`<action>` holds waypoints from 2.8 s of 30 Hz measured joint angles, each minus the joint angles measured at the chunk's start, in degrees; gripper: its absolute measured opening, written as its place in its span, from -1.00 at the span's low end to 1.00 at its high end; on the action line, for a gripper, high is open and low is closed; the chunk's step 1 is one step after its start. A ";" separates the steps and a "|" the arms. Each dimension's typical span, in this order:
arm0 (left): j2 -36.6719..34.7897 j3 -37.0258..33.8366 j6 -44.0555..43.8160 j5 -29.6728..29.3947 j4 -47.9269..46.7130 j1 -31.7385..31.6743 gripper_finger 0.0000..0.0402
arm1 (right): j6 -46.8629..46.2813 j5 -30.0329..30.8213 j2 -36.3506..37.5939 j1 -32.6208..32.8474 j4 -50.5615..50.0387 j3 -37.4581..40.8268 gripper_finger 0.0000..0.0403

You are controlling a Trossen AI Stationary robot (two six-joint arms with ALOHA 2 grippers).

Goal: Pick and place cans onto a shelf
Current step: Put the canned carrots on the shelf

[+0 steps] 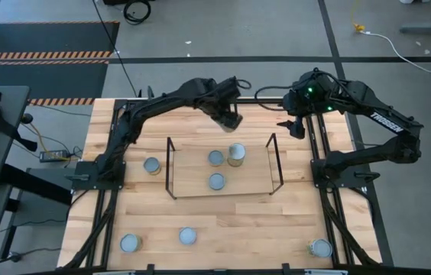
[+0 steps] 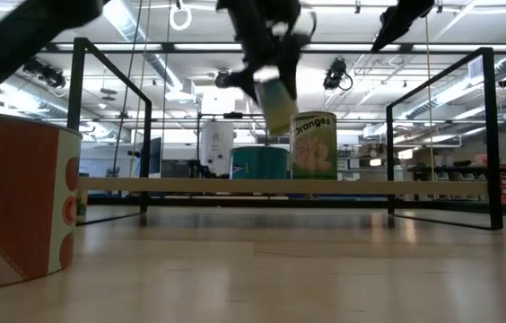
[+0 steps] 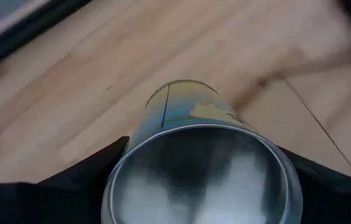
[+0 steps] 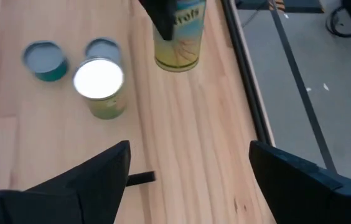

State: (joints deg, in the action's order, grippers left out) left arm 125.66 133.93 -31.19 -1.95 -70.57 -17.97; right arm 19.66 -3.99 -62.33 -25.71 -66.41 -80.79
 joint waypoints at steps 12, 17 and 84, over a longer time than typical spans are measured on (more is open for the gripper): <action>-9.68 0.18 27.55 -1.99 11.81 19.37 0.52 | -20.31 4.93 6.10 21.29 -3.94 0.00 0.57; -8.93 0.21 26.77 -3.09 12.83 25.63 0.51 | -37.39 7.67 4.64 34.35 -3.98 0.00 0.57; 3.90 -8.85 31.85 -4.80 9.40 23.95 0.75 | -57.12 15.45 -9.50 56.91 1.36 0.00 0.68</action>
State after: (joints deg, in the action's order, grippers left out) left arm 129.56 125.08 0.65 -6.75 -61.16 5.97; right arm -37.46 11.46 -71.83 31.20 -65.04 -80.79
